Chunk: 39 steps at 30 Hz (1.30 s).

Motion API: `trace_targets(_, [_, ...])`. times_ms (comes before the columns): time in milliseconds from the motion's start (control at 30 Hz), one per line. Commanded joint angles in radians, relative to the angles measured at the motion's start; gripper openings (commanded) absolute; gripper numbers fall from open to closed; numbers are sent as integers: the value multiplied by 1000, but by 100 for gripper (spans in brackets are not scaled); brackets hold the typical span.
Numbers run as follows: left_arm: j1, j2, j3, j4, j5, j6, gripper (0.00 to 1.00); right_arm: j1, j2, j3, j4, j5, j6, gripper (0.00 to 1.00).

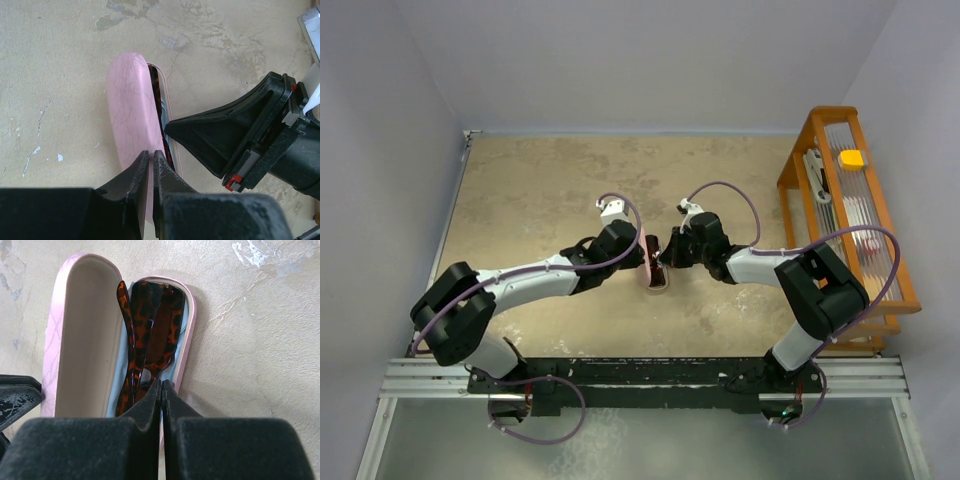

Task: Organize the sunglasses
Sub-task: Close the sunglasses case at the center of the board.

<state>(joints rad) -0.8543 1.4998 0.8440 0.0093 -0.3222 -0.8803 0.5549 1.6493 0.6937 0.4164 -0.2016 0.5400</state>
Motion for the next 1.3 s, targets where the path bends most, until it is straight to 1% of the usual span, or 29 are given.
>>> trace_targets(0, [-8, 16, 46, 19, -13, -11, 4, -1, 4, -15, 33, -7, -7, 1])
trace_targets(467, [-17, 57, 65, 12, -12, -1, 1, -1, 0, -25, 35, -10, -5, 1])
trace_targets(600, [-17, 55, 65, 12, -14, 2, 1, -1, -27, -29, 36, -7, -7, 2])
trace_targets(733, [-18, 57, 64, 14, -12, 3, 1, 0, -82, -40, 40, 68, -18, 2])
trace_targets(967, [-19, 56, 65, 14, -12, 4, 1, 0, -161, -85, 22, 108, -18, 2])
trace_targets(1133, [-20, 55, 65, 17, -11, 4, 1, -1, -128, -67, -4, 124, -11, 1])
trace_targets(1267, [-20, 53, 66, 16, -12, 6, 1, 0, -93, -66, 10, 142, 0, 0])
